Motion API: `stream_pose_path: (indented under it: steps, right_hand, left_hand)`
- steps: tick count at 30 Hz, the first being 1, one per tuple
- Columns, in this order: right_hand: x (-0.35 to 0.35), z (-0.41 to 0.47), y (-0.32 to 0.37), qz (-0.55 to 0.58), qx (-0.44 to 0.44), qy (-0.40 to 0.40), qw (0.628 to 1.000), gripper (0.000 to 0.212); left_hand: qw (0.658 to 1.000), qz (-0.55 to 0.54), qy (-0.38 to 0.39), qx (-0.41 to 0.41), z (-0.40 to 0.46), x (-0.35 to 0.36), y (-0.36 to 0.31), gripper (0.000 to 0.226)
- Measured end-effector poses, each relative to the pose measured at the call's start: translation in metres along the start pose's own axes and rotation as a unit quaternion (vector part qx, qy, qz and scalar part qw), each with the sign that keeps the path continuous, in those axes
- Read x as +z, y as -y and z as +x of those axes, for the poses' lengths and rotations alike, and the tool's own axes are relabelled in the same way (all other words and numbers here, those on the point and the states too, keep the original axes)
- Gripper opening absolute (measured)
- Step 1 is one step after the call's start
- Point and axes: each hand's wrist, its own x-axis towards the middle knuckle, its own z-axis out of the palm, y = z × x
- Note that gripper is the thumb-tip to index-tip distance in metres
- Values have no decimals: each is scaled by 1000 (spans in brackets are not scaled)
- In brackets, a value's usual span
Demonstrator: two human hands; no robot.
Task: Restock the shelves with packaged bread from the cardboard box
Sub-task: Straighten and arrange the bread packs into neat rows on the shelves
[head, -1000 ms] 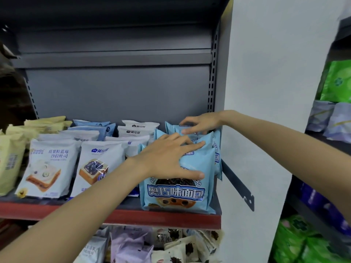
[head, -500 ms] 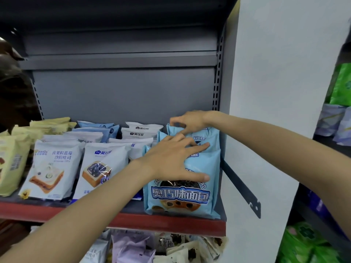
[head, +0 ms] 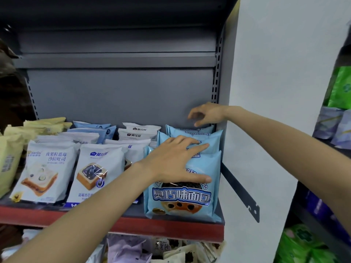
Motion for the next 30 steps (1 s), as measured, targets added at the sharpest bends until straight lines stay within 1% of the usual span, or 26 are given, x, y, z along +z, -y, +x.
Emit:
stream_pose_path:
  steps: [3, 7, 11, 13, 15, 17, 19, 21, 23, 25, 26, 28, 30]
  right_hand:
    - [11, 11, 2, -25, 26, 46, 998, 59]
    - [22, 21, -1, 16, 26, 66, 997, 64]
    - [30, 28, -4, 4, 29, 81, 996, 73]
    - [30, 30, -4, -11, 25, 83, 996, 77]
    - [28, 29, -5, -44, 20, 78, 996, 76]
    - [28, 28, -4, -86, 18, 72, 994, 71]
    - [30, 27, -4, -104, 22, 75, 992, 66]
    - [28, 22, -4, -72, 14, 77, 994, 66]
    - [20, 12, -5, 20, -25, 50, 998, 65]
    - [15, -2, -7, 104, -66, 27, 992, 63]
    - [15, -7, -7, 116, -74, 35, 990, 65]
    - [20, -13, -5, 101, -76, 76, 989, 71]
    - [27, -8, -4, 109, -78, 105, 985, 75]
  left_hand:
    - [1000, -2, 0, -1, -2, -1, -1, 90]
    - [1000, -4, 0, -1, -2, -1, -1, 89]
    - [1000, -3, -2, 0, -1, 1, 0, 93]
    - [1000, -4, -2, -3, -2, 1, -1, 90]
    - [1000, -8, -4, -4, -2, 1, -2, 87]
    - [1000, -9, -6, -4, -2, 0, -2, 86]
    - [1000, -11, -3, -6, -2, 0, -2, 85]
    - [1000, -11, -4, -6, -3, 0, -2, 85]
    - [1000, -11, -2, -5, -3, 0, -2, 85]
    - [1000, -14, 1, -7, -3, 1, -2, 84]
    - [1000, -15, 1, -8, -3, 1, -2, 84]
    - [1000, -14, 0, -7, -2, 0, -2, 84]
    - [1000, -13, 3, -8, -2, 1, -1, 86]
